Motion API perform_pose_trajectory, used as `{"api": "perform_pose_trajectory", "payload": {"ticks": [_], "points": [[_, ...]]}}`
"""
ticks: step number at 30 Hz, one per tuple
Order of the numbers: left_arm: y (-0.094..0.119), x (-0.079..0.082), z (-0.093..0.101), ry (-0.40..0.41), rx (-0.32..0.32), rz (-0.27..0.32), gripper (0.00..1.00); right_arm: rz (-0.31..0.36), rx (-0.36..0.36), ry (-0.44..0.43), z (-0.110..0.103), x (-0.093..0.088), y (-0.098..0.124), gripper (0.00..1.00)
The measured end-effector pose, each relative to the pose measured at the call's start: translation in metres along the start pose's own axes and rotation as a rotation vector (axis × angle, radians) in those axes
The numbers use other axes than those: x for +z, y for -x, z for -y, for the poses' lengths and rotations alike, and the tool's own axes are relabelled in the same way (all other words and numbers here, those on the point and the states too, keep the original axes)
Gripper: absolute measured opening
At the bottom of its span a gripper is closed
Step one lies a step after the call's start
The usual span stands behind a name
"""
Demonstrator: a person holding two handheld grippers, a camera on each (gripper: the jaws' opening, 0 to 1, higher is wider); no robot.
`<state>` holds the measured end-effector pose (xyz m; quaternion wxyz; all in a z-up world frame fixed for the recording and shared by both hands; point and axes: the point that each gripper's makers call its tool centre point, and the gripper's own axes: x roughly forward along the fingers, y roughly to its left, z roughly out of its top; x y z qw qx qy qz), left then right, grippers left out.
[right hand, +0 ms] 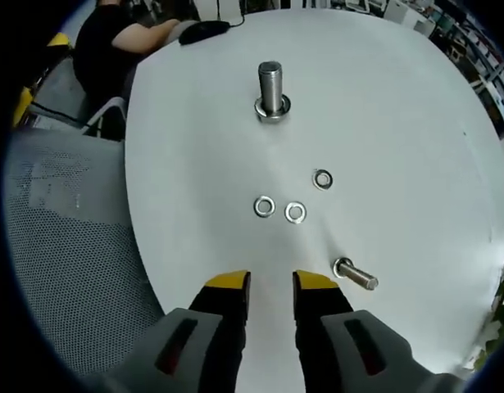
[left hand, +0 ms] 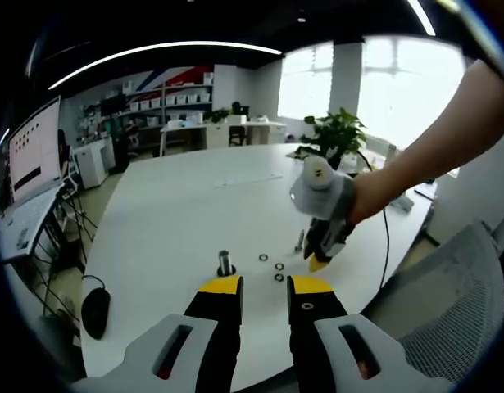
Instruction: Place the washer onto the threaded stud by aligning its center hole with the stud, sliding it down to the base, and recovering from edge contact or off-axis alignment until the washer reaches the visible bottom stop.
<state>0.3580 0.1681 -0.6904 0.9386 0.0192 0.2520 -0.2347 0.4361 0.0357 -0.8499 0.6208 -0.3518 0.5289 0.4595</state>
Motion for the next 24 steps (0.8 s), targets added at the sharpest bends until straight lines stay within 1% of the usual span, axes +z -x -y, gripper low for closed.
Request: {"api": "perform_pose_trajectory", "payload": {"ticks": [10,16,24], "points": [[0.000,0.000,-0.001,0.004,0.004,-0.001,0.19,0.020,0.005,0.016,-0.005,0.018,-0.009,0.24],[0.000,-0.001,-0.002,0.006,0.007,-0.003,0.19,0.055,0.017,-0.008,-0.007,0.029,-0.014,0.25],[0.000,-0.001,-0.002,0.008,0.010,-0.003,0.19,0.047,0.012,0.012,-0.008,0.034,-0.022,0.25]]}}
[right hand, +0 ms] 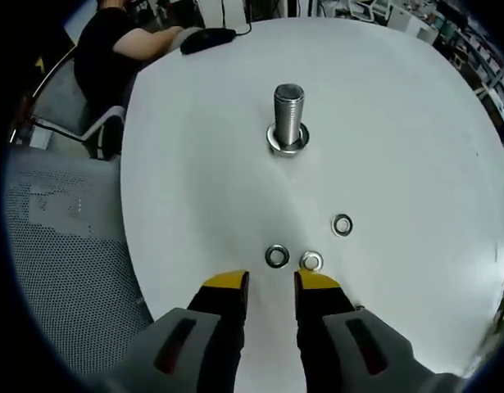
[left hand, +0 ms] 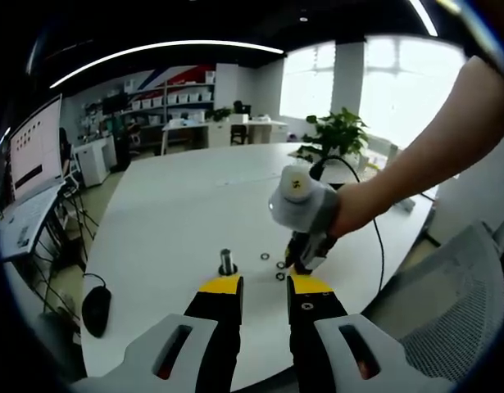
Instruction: Place the washer onto the threaded stud by aligning its center hole with the stud, sliding it down to the base, and recovering from edge contact or off-axis alignment until the washer reaches the visible bottom stop.
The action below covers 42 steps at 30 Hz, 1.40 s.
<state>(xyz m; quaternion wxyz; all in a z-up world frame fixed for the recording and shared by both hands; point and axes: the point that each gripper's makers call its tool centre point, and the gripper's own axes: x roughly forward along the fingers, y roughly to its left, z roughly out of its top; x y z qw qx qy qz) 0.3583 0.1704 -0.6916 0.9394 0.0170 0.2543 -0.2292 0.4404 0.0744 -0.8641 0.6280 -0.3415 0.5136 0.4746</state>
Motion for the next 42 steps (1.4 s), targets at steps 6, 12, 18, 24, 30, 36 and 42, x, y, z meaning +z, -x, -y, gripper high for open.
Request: {"api": "perform_pose_trajectory", "payload": {"ticks": [6,12,18,24,30,36,42], "points": [[0.000,0.000,-0.001,0.008,0.000,0.000,0.19,-0.003,0.003,-0.009,0.001,-0.001,-0.003,0.25],[0.000,0.000,-0.002,0.012,0.005,0.002,0.19,-0.006,-0.003,0.019,0.002,0.004,-0.006,0.24],[0.000,-0.002,-0.002,0.011,0.004,-0.005,0.19,-0.017,-0.039,0.149,0.001,0.008,-0.009,0.23],[-0.001,-0.002,-0.002,0.009,0.002,-0.008,0.19,-0.016,-0.031,0.147,0.001,0.008,-0.008,0.22],[-0.001,-0.002,-0.003,0.009,0.004,-0.008,0.19,-0.047,-0.025,0.190,0.000,0.010,-0.010,0.21],[0.000,-0.003,-0.003,0.008,0.007,-0.014,0.19,-0.090,-0.039,0.242,-0.004,0.014,-0.012,0.16],[-0.001,-0.004,-0.003,0.007,0.009,-0.018,0.18,-0.115,-0.032,0.228,-0.002,0.013,-0.011,0.15]]}}
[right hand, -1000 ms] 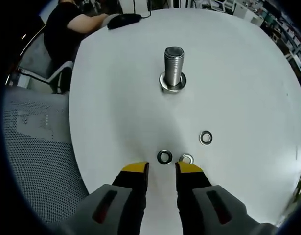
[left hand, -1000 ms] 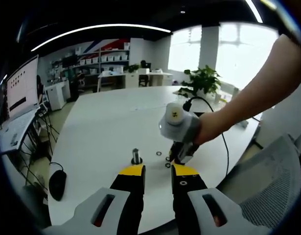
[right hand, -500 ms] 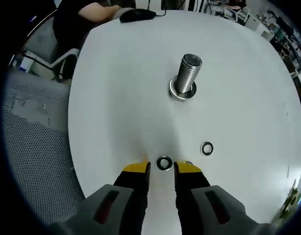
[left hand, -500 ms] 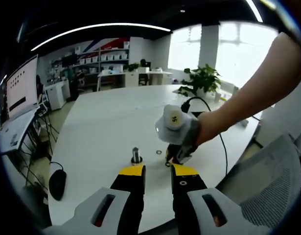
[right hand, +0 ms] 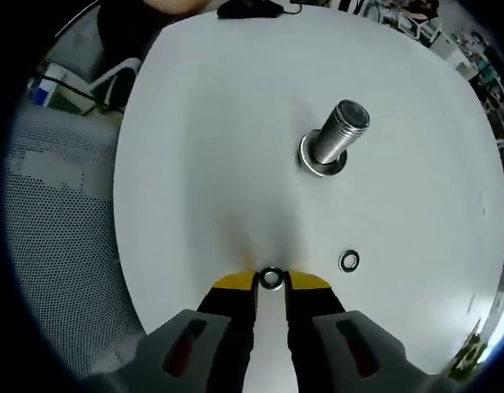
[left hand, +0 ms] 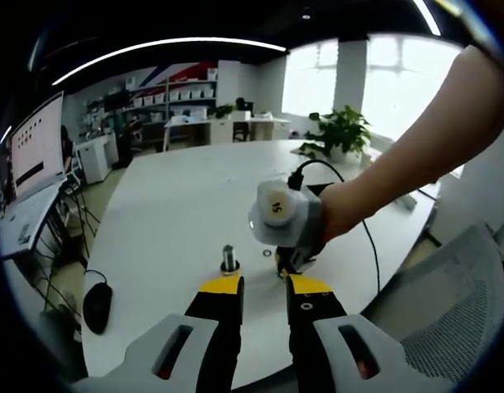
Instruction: Place the washer onto the threaded stud by aligning its center hole with the stud, sliding it down to the base, and recovering from edge contact or off-axis alignment until the washer reaches the visible bottom stop.
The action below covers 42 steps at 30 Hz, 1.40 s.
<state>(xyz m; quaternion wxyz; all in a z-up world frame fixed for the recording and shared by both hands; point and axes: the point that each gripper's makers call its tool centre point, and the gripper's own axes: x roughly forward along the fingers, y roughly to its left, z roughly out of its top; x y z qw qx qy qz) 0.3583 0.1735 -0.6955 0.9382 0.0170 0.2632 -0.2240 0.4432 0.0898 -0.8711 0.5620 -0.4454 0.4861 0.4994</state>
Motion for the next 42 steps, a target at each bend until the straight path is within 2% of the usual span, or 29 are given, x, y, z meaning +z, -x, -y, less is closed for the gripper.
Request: {"api": "perform_pose_trajectory", "payload": {"ticks": [2,6,9,11,14,21,25,32,38,42], "points": [[-0.0002,-0.0003,-0.0003,-0.002,0.002,-0.001,0.18,0.004,-0.002,-0.013,0.0001,-0.0004,-0.0003,0.15],[0.0000,-0.0008,-0.0007,-0.002,0.005,-0.002,0.18,0.027,-0.005,0.030,-0.0001,-0.0026,-0.0005,0.15],[0.0001,-0.0011,-0.0011,-0.002,0.008,-0.004,0.18,0.048,0.023,0.019,0.0000,-0.0028,0.0003,0.16],[0.0001,-0.0007,-0.0009,-0.002,0.008,-0.002,0.18,0.044,0.052,0.052,-0.0050,-0.0024,0.0004,0.20],[0.0001,-0.0007,-0.0011,-0.002,0.008,-0.002,0.18,0.017,0.030,0.122,-0.0020,-0.0078,0.0002,0.19],[0.0001,-0.0007,-0.0013,-0.004,0.007,-0.003,0.18,0.022,0.025,0.113,-0.0016,-0.0071,0.0004,0.19],[-0.0001,-0.0007,-0.0010,-0.003,0.005,-0.004,0.18,0.007,0.005,0.117,0.0007,-0.0068,-0.0001,0.15],[0.0002,-0.0013,-0.0001,-0.004,0.004,-0.006,0.18,-0.034,-0.019,0.137,-0.0024,-0.0068,-0.0008,0.15],[0.0003,-0.0015,0.0000,-0.005,0.005,-0.006,0.18,-0.103,-0.078,0.184,-0.0042,-0.0057,-0.0018,0.15],[0.0004,-0.0017,0.0008,-0.007,0.004,-0.007,0.18,-0.104,-0.083,0.143,-0.0021,-0.0066,-0.0002,0.14]]}}
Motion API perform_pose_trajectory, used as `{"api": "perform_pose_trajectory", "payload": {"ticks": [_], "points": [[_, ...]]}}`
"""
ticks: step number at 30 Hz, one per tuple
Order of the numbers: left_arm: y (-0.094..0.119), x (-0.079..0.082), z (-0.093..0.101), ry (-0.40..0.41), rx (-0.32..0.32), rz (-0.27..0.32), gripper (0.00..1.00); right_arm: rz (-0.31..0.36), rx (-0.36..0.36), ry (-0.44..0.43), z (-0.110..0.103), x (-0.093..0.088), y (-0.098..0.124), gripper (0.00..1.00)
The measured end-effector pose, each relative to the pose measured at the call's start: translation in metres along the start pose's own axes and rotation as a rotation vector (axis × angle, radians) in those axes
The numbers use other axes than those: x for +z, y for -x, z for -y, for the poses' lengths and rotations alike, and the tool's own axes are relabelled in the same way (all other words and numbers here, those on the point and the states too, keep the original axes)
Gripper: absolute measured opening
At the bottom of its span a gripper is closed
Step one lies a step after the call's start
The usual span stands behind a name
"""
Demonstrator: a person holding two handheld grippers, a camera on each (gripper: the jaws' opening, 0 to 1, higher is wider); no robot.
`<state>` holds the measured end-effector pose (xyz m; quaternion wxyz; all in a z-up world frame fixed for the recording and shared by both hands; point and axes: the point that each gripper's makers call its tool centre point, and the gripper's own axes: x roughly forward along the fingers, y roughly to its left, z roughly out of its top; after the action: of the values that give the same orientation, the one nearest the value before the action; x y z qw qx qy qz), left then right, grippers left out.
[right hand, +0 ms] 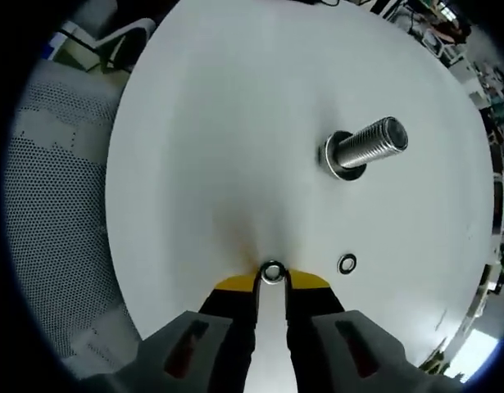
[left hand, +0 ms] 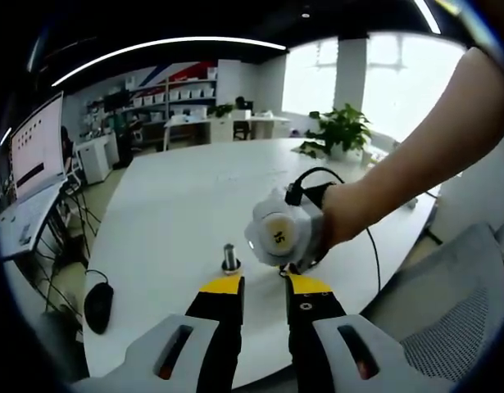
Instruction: Place the washer onto the threaded stud by aligning its center hole with the stud, sliding it down to the base, and recovering from edge contact or off-axis alignment until the washer reaches the visible bottom stop.
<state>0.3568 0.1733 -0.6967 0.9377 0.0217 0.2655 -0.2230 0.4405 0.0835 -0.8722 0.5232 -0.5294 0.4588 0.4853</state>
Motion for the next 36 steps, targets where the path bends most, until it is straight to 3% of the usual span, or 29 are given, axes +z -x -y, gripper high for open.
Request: {"api": "perform_pose_trajectory", "payload": {"ticks": [5,6,7,11,25,33,36], "points": [[0.000,0.000,-0.001,0.001,0.002,-0.001,0.18,0.081,0.031,-0.119,0.002,-0.001,0.001,0.14],[0.000,0.000,-0.001,0.003,0.002,0.000,0.18,0.105,0.058,-0.154,-0.001,-0.002,0.000,0.10],[0.000,0.000,-0.001,0.004,0.002,0.001,0.18,0.132,0.032,-0.160,0.004,0.000,0.000,0.03],[0.000,0.000,-0.001,0.001,0.001,-0.003,0.18,0.168,0.022,-0.155,0.007,-0.001,0.005,0.03],[-0.001,-0.001,-0.002,-0.001,0.006,-0.005,0.18,0.178,0.038,-0.147,0.002,0.001,0.003,0.03],[0.002,0.005,-0.004,0.009,0.011,0.025,0.18,0.163,0.042,-0.117,-0.001,0.002,0.002,0.05],[0.004,0.008,-0.005,0.013,0.014,0.042,0.18,0.144,0.094,-0.175,-0.006,0.003,0.002,0.09]]}}
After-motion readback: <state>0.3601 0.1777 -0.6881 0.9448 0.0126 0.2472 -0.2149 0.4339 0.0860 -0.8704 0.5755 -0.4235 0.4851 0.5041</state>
